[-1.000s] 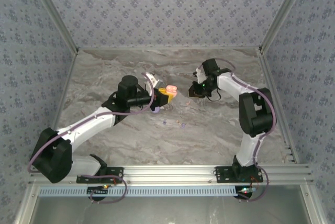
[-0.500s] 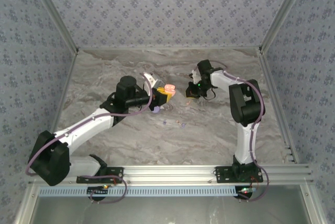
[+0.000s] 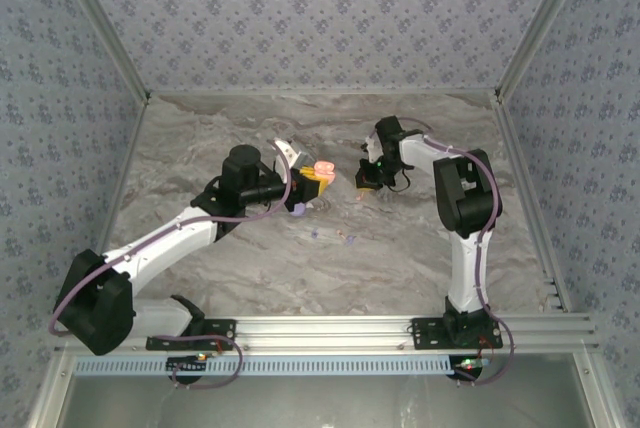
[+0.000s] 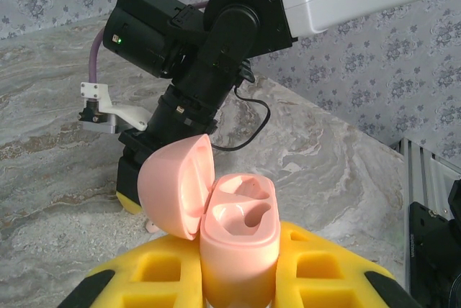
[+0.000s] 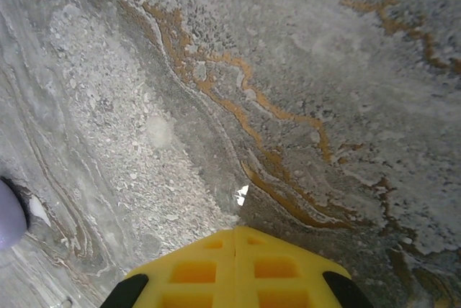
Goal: Insert wireless bluetooth earbuds into charging case
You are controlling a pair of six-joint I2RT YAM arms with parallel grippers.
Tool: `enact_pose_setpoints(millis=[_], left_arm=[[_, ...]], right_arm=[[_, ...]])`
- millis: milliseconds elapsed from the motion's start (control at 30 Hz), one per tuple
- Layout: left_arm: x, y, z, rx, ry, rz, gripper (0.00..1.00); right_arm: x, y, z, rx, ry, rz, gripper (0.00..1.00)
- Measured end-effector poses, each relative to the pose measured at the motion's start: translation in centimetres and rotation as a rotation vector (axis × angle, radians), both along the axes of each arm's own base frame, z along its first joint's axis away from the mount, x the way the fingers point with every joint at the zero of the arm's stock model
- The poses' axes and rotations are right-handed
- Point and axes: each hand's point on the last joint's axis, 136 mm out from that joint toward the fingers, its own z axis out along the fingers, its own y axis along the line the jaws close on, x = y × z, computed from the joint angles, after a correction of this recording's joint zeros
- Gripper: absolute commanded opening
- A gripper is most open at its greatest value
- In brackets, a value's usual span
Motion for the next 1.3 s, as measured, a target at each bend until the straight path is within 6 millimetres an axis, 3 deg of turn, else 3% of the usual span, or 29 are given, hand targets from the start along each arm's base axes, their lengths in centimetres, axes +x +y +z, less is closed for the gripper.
enact_pose_setpoints(millis=[400, 900, 1300], left_arm=[[-0.1, 0.1, -0.4, 0.011, 0.014, 0.000, 0.13], [-0.2, 0.0, -0.4, 0.010, 0.020, -0.001, 0.13], [-0.4, -0.1, -0.6, 0.014, 0.027, -0.003, 0.13]], right_arm=[[-2.4, -1.0, 0.0, -0.102, 0.015, 0.041, 0.10], [-5.0, -0.2, -0.1, -0.125, 0.044, 0.097, 0.12], [-5.2, 0.4, 1.1, -0.095, 0.025, 0.107, 0.21]])
